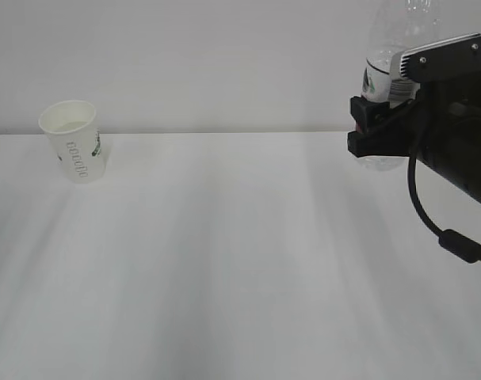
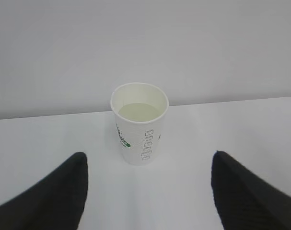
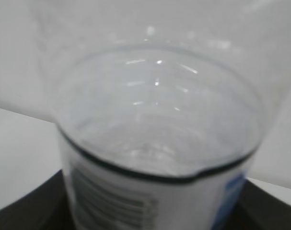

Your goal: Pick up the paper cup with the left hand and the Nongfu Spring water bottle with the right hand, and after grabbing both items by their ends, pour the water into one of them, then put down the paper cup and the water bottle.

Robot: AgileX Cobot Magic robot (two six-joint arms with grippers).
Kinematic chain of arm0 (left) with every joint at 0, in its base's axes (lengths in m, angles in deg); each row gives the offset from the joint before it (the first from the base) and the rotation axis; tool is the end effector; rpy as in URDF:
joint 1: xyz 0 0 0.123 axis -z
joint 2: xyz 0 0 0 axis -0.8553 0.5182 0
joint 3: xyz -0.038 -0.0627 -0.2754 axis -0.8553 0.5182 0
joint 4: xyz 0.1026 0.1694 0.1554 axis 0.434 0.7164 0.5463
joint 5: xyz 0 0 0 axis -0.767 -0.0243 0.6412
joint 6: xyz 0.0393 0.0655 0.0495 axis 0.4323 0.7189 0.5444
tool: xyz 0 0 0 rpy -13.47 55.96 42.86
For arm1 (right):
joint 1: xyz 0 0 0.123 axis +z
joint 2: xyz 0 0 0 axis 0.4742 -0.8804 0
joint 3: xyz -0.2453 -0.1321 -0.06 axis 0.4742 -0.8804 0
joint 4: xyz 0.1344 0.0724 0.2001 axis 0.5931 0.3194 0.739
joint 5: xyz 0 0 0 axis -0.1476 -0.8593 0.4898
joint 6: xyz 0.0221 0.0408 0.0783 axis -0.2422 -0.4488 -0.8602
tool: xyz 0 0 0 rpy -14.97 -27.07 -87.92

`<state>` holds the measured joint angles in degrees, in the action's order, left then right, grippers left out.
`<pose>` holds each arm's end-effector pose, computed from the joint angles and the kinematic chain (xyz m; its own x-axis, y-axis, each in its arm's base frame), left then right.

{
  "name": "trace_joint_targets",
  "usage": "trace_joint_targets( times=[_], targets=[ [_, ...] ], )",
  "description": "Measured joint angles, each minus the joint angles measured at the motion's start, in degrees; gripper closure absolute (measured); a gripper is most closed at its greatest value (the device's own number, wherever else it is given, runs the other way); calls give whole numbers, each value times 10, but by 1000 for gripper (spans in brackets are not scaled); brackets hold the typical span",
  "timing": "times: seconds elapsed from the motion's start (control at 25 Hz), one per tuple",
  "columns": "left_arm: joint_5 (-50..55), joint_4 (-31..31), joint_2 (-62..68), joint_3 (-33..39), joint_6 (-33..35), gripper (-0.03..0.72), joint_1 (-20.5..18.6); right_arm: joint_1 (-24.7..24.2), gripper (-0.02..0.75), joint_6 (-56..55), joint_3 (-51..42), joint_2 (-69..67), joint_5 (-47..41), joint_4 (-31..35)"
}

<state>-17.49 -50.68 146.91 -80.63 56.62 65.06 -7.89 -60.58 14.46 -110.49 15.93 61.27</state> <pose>0.2193 -0.0237 0.2500 -0.2770 -0.0198 -0.9607 0.0918 0.9947 -0.0470 0.2979 0.0956 0.2154 -0.1475 -0.1876 -0.9711 -0.2197 0.9635 -0.1528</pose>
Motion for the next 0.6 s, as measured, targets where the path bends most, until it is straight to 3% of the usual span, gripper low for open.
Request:
trace_joint_targets(
  times=[0.6],
  targets=[
    [4,2,-2,1,0,109,0,0,262,45,0,-1,25,18]
  ],
)
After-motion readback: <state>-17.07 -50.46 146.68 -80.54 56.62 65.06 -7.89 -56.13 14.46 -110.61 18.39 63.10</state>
